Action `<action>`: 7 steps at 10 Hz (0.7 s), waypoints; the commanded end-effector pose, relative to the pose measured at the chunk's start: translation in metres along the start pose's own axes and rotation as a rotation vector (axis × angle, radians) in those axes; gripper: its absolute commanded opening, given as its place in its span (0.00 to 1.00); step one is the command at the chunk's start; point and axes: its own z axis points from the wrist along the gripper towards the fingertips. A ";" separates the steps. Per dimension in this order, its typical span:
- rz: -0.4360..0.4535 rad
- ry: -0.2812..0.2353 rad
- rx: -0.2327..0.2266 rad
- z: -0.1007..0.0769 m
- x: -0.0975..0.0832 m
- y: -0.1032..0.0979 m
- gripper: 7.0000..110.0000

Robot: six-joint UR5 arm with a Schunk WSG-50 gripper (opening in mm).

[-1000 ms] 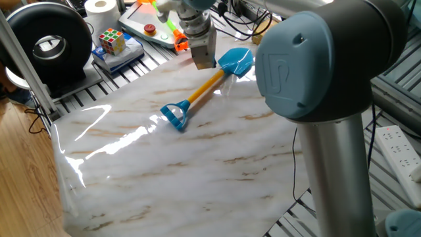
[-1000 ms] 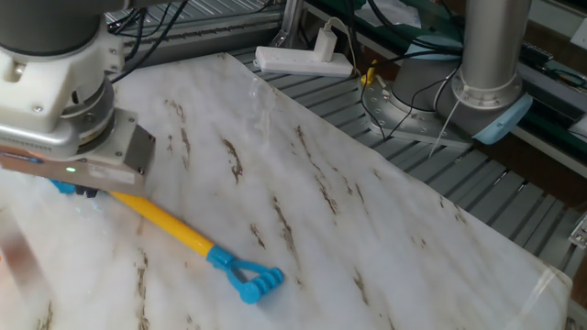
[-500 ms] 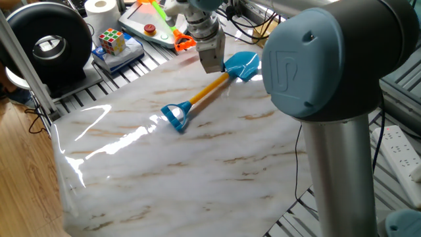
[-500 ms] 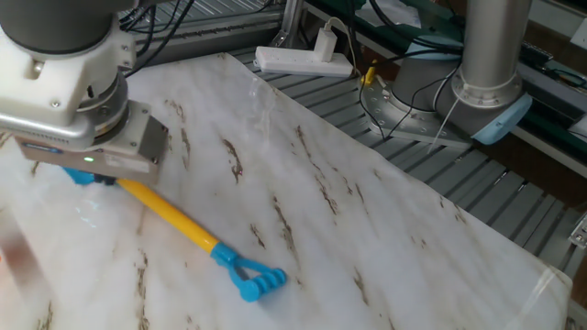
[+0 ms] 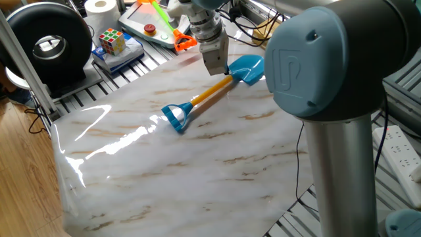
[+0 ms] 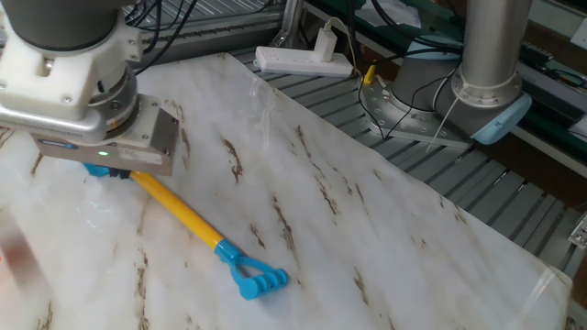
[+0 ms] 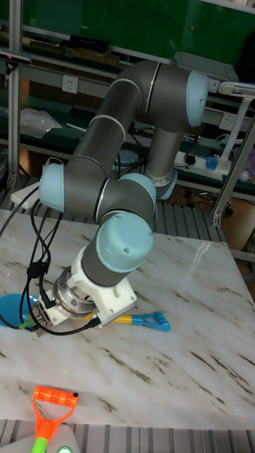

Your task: Use a shovel to scoop up an object

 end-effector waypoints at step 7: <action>-0.150 -0.238 -0.170 -0.078 -0.110 0.042 0.00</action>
